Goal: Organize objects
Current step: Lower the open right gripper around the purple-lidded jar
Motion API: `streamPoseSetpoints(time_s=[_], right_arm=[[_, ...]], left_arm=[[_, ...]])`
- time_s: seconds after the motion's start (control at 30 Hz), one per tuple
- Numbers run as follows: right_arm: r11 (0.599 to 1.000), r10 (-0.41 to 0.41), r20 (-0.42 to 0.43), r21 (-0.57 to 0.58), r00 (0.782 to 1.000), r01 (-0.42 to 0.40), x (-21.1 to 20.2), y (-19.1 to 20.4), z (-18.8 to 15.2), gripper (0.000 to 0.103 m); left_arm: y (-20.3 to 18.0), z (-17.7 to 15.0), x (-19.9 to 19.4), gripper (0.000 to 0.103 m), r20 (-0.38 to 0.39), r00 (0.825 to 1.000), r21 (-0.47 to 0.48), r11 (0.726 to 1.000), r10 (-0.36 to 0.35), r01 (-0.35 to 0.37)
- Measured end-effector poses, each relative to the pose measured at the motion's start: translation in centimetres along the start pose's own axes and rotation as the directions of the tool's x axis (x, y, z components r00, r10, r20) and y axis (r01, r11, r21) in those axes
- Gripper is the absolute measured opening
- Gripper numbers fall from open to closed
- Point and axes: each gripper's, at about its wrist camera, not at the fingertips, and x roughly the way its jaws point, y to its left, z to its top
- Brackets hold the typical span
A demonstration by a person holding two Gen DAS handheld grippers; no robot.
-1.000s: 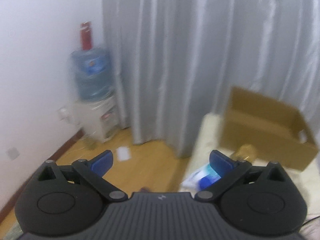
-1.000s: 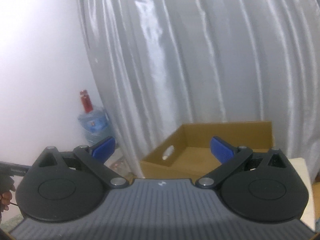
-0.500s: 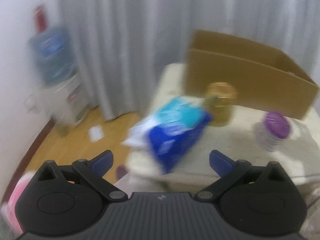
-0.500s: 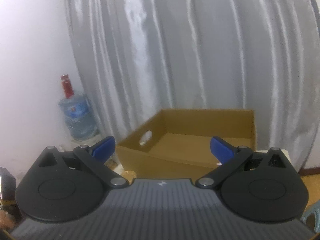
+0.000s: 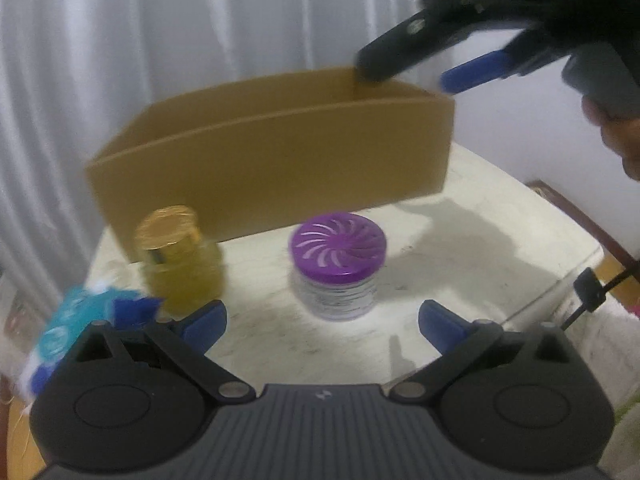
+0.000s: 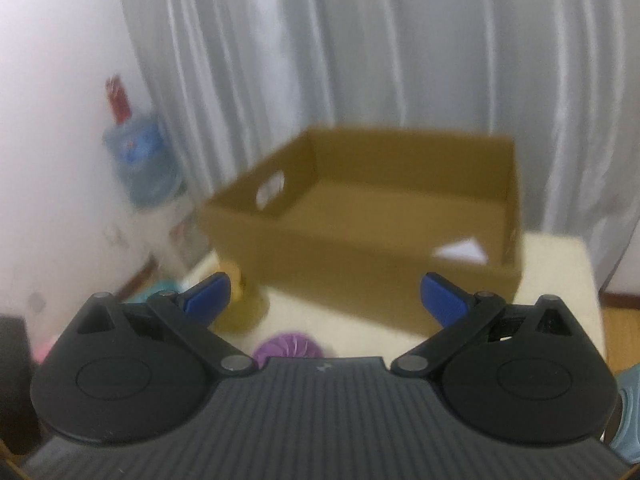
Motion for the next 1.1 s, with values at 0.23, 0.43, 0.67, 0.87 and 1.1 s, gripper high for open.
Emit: streamPoseSetpoints(time_s=[0.23,0.43,0.67,0.87,1.1], right_arm=[[0.995,0.044,-0.211,-0.08,0.977,-0.062,5.4,1.4,-1.6,0.102],[0.99,0.02,-0.335,-0.124,0.942,-0.065,9.1,2.3,-2.9,0.1],[0.988,0.057,-0.41,-0.107,0.91,-0.11,11.9,2.5,-3.1,0.097],[0.986,0.074,-0.45,-0.099,0.89,-0.132,12.8,2.8,-3.2,0.089],[0.988,0.117,-0.475,-0.036,0.872,-0.152,13.3,2.3,-3.1,0.074]], left_arm=[[-0.4,0.2,4.0,0.098,-0.042,0.999,0.019,1.0,-0.021,0.022],[-0.5,-0.1,5.9,0.092,-0.058,0.998,0.019,0.999,-0.034,0.035],[-0.2,-0.2,6.7,0.08,-0.039,0.997,-0.017,0.998,-0.067,0.066],[-0.2,-0.1,6.0,0.067,-0.019,0.998,-0.03,0.997,-0.065,0.065],[-0.3,-0.4,5.3,0.066,-0.012,0.998,-0.033,0.998,-0.058,0.058]])
